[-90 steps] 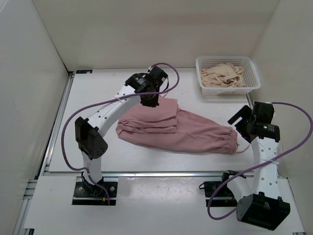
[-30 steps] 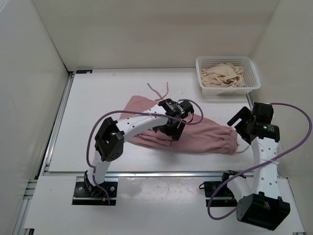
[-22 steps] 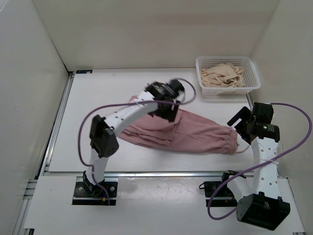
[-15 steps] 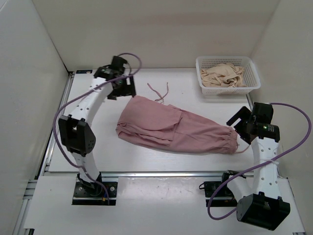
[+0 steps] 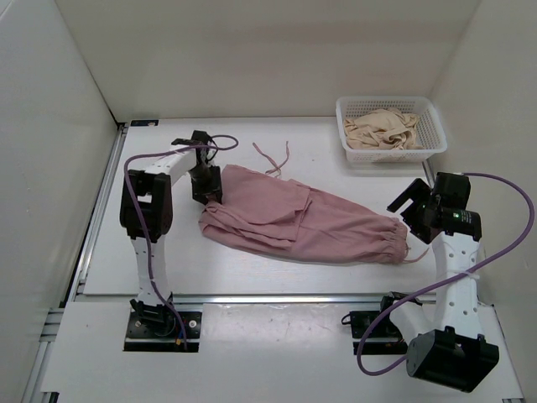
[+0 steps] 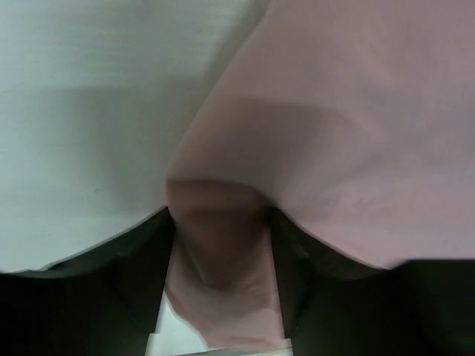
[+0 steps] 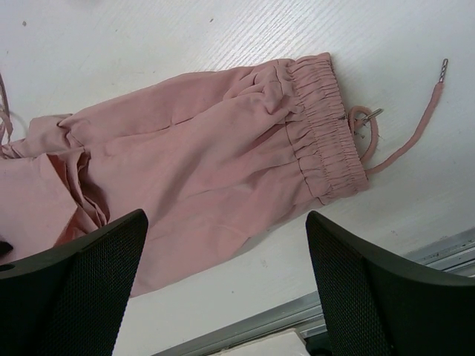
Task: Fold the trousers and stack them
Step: Fold the trousers
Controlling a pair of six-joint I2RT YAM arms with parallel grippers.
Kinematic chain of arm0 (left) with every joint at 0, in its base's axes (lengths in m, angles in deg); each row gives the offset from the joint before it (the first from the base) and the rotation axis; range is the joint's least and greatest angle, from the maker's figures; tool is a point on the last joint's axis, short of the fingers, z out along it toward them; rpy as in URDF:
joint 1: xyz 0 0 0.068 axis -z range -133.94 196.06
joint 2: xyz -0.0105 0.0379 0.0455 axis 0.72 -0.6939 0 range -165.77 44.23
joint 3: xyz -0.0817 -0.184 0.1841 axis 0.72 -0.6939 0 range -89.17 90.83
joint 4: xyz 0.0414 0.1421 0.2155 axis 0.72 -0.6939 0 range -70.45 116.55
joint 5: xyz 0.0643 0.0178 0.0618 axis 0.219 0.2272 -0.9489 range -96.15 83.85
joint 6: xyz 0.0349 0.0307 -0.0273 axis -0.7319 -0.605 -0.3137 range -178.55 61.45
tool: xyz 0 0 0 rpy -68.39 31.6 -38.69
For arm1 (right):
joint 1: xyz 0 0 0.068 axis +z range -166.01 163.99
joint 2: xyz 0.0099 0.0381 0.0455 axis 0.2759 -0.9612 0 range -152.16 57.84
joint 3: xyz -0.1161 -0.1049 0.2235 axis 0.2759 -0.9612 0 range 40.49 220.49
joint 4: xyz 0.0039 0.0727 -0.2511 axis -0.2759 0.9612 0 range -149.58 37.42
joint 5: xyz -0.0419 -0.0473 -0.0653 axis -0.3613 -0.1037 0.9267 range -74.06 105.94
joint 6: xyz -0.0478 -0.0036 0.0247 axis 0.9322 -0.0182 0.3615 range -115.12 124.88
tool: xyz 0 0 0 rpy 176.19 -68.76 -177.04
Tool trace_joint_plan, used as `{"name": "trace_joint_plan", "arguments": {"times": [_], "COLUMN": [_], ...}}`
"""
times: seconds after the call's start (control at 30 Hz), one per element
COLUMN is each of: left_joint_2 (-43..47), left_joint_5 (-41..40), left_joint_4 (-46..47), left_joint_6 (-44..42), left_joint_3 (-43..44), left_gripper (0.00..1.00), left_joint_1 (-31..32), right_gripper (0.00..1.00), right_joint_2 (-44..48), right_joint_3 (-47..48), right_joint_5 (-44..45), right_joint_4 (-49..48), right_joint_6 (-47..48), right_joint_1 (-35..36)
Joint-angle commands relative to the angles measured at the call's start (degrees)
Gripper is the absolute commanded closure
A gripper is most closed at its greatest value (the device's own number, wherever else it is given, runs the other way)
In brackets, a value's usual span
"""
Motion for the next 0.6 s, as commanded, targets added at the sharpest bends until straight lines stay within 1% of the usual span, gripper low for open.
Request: {"name": "trace_joint_plan", "arguments": {"times": [0.0, 0.03, 0.07, 0.1, 0.13, 0.2, 0.23, 0.33, 0.37, 0.43, 0.5, 0.53, 0.57], "left_joint_2": [-1.51, -2.13, -2.14, -2.14, -2.14, 0.92, 2.59, 9.45, 10.94, 14.03, 15.26, 15.79, 15.79], "left_joint_5": [1.93, 2.45, 3.07, 3.08, 3.08, 0.28, -4.00, -9.04, -11.05, -13.26, -15.29, -16.42, -20.26], "left_joint_4": [2.29, 2.29, 2.29, 2.29, 2.29, 2.29, 1.68, -0.95, -1.92, -5.43, -7.98, -10.34, -11.67], "left_joint_6": [-1.10, -0.49, -0.49, -0.49, 0.12, 1.17, 2.66, 3.38, 3.38, 3.38, 2.68, 2.68, 2.16], "left_joint_3": [-0.92, -1.45, -1.46, -1.46, -1.46, -1.46, -1.46, 0.82, 3.26, 6.52, 11.97, 13.73, 16.97], "left_gripper": [0.44, 0.53, 0.75, 0.87, 0.90, 0.90, 0.90, 0.90, 0.90, 0.90, 0.90, 0.90, 0.90], "left_joint_1": [-1.26, -1.27, -1.79, -1.80, -1.80, -2.50, -4.07, -6.27, -7.50, -7.51, -7.51, -6.38, -3.93], "right_gripper": [0.08, 0.08, 0.08, 0.08, 0.08, 0.08, 0.08, 0.08, 0.08, 0.08, 0.08, 0.08, 0.08], "right_joint_2": [0.49, 0.49, 0.49, 0.49, 0.49, 0.49, 0.49, 0.49, 0.49, 0.49, 0.49, 0.49, 0.49], "right_joint_3": [1.73, 1.73, 1.73, 1.73, 1.73, 1.73, 1.73, 1.73, 1.73, 1.21, 0.68, 0.68, 0.16], "right_joint_5": [-0.74, -0.74, -0.74, -0.74, -0.74, -0.74, -0.74, -0.74, -0.74, -0.74, -0.74, -0.74, -0.74], "right_joint_4": [-0.91, -0.91, -0.91, -0.91, -0.91, -0.39, -0.39, -0.39, -0.39, -0.39, -0.39, -0.39, -0.39], "right_joint_6": [-0.07, -0.07, -0.07, -0.07, 0.46, 0.46, 0.98, 0.99, 0.99, 1.51, 1.52, 1.52, 1.52], "right_joint_1": [0.03, 0.03, 0.03, 0.03, 0.03, 0.03, 0.03, 0.03, 0.03, 0.03, 0.03, 0.03, 0.03]}}
